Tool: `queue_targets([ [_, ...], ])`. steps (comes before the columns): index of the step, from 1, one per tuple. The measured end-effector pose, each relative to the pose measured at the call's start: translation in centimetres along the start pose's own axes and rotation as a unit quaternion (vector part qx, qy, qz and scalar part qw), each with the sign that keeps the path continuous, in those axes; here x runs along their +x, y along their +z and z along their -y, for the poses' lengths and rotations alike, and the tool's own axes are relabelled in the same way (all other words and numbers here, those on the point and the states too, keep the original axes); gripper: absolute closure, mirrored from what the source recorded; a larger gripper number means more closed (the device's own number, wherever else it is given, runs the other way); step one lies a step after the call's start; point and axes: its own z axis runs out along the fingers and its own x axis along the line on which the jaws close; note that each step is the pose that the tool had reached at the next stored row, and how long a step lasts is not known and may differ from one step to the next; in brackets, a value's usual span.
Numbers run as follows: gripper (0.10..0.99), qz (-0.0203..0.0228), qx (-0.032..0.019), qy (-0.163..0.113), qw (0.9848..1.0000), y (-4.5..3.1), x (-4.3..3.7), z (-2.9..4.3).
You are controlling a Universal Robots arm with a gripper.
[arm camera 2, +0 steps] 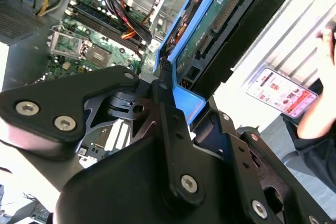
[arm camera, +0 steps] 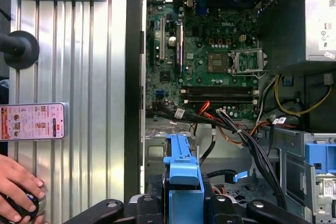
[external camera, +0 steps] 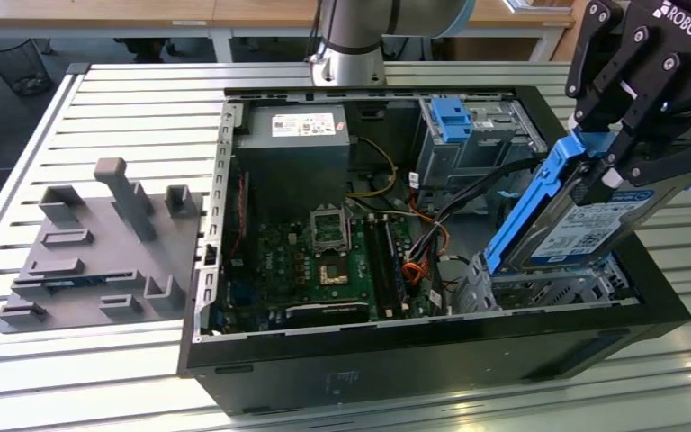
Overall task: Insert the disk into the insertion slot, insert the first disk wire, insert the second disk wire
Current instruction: 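Insert the disk into the insertion slot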
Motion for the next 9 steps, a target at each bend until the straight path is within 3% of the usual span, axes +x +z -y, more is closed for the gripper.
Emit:
queue_targets([
  [1, 0.722, 0.0027, 0.0000, 0.000, 1.0000, 0.10, 0.00, 0.00],
  [9, 0.722, 0.0033, 0.0026, -0.001, 1.0000, 0.51, -0.06, 0.03],
])
